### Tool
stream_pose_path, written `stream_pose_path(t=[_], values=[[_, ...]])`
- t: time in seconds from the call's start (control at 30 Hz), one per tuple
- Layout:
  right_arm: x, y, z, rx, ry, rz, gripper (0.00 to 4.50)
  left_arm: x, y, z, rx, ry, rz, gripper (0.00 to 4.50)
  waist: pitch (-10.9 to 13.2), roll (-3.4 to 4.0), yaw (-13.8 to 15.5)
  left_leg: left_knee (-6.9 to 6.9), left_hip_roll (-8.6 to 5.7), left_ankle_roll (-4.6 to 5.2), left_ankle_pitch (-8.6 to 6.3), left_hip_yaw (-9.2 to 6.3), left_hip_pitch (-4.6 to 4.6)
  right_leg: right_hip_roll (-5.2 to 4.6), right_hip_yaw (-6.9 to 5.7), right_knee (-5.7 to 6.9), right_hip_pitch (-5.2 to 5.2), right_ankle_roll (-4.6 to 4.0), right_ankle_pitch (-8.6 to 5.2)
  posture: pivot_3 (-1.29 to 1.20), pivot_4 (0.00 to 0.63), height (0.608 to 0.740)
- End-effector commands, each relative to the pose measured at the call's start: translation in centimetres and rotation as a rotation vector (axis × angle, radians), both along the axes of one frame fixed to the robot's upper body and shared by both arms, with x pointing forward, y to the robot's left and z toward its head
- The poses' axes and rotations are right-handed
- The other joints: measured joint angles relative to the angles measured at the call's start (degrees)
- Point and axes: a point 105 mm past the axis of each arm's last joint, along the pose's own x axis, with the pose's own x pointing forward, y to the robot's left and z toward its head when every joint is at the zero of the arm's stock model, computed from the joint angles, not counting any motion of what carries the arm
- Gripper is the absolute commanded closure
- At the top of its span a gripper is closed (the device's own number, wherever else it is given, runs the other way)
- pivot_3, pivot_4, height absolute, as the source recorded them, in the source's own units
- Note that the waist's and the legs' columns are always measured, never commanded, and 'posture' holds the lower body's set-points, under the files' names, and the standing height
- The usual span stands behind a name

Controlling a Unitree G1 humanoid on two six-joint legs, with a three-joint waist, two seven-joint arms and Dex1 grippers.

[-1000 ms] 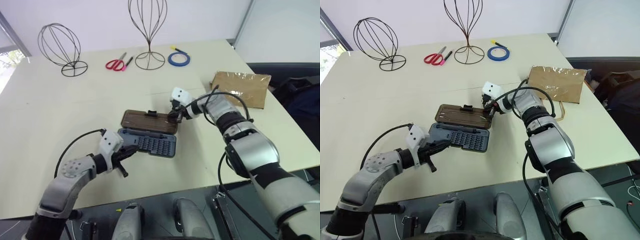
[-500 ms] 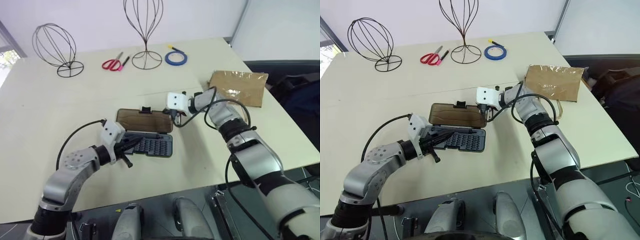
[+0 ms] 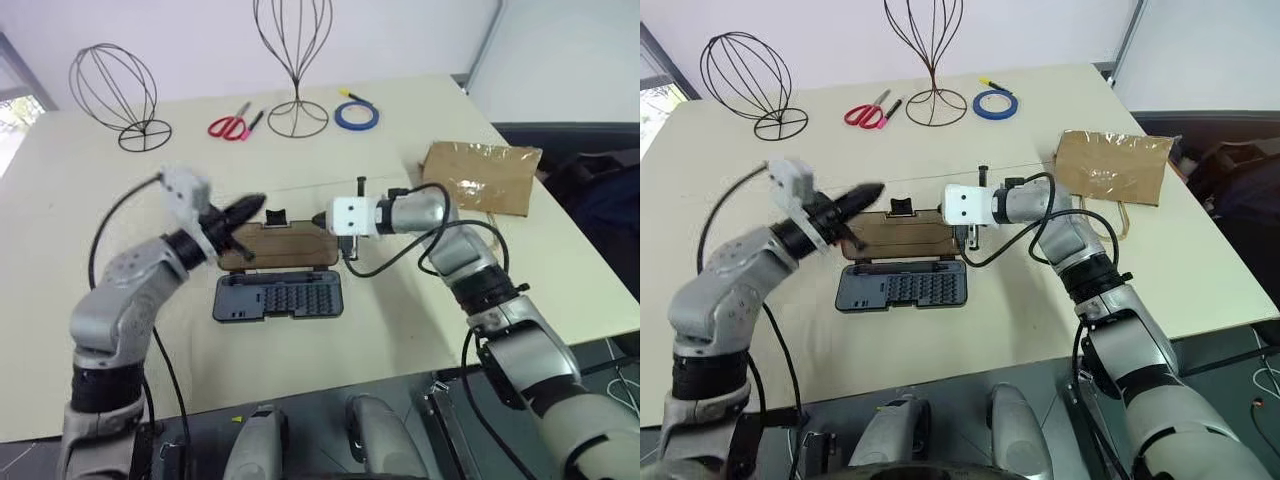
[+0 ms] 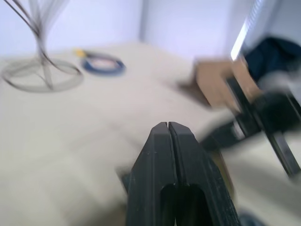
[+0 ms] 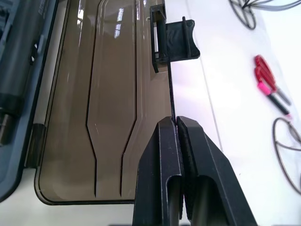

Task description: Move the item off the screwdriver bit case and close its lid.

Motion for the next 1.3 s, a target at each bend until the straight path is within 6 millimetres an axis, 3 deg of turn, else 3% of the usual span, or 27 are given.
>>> stream_pose_path(t=[0.03, 0.17, 0.33, 0.6, 0.73, 1.3], values=[[-0.8, 1.0, 2.4, 0.057, -0.086, 0.039, 4.46, 1.1, 3.4, 3.2, -0.07, -0.069, 0.118, 4.5, 0.0, 0.0, 0.0, 0.0, 0.0, 0.0, 0.0, 0.01, -0.01, 0.0, 0.0, 0.0, -0.02, 0.0, 0.0, 0.0, 0.15, 0.74], [-1.1, 1.4, 2.9, 0.075, -0.099, 0.049, 4.46, 2.2, 5.7, 2.7, -0.035, -0.055, 0.208, 4.5, 0.0, 0.0, 0.0, -0.02, 0.0, -0.01, 0.0, 0.01, -0.01, 0.01, 0.0, 0.0, -0.04, 0.0, 0.0, 0.0, 0.15, 0.74], [-1.5, 1.7, 3.4, 0.081, -0.118, 0.064, 4.46, 2.9, 7.7, 0.1, 0.008, 0.015, 0.252, 4.5, 0.0, -0.01, 0.6, -0.01, -0.01, -0.03, 0.01, 0.02, -0.06, -0.01, 0.0, 0.0, -0.07, 0.0, 0.0, 0.0, 0.15, 0.74], [-2.1, 2.0, 4.0, 0.104, -0.11, 0.078, 4.46, 3.8, 9.0, -5.7, 0.009, 0.175, 0.239, 4.5, 0.0, -0.01, 0.7, 0.0, -0.02, -0.04, 0.02, 0.0, -0.12, -0.03, -0.03, 0.0, -0.1, 0.0, 0.0, 0.0, 0.15, 0.74], [-2.2, 2.0, 3.9, 0.097, -0.108, 0.074, 4.46, 3.9, 8.8, -7.5, -0.004, 0.232, 0.205, 4.5, 0.0, -0.01, 0.7, 0.0, -0.02, -0.04, 0.02, 0.0, -0.13, -0.03, -0.03, 0.0, -0.12, 0.0, 0.0, 0.0, 0.15, 0.74], [-2.7, 2.5, 1.9, 0.078, -0.117, 0.081, 4.46, 3.5, 6.2, -7.2, -0.045, 0.244, 0.059, 4.5, 0.0, -0.02, 0.7, 0.0, -0.02, -0.04, 0.02, 0.01, -0.17, -0.06, -0.03, 0.01, -0.17, 0.01, 0.01, 0.0, 0.15, 0.74]])
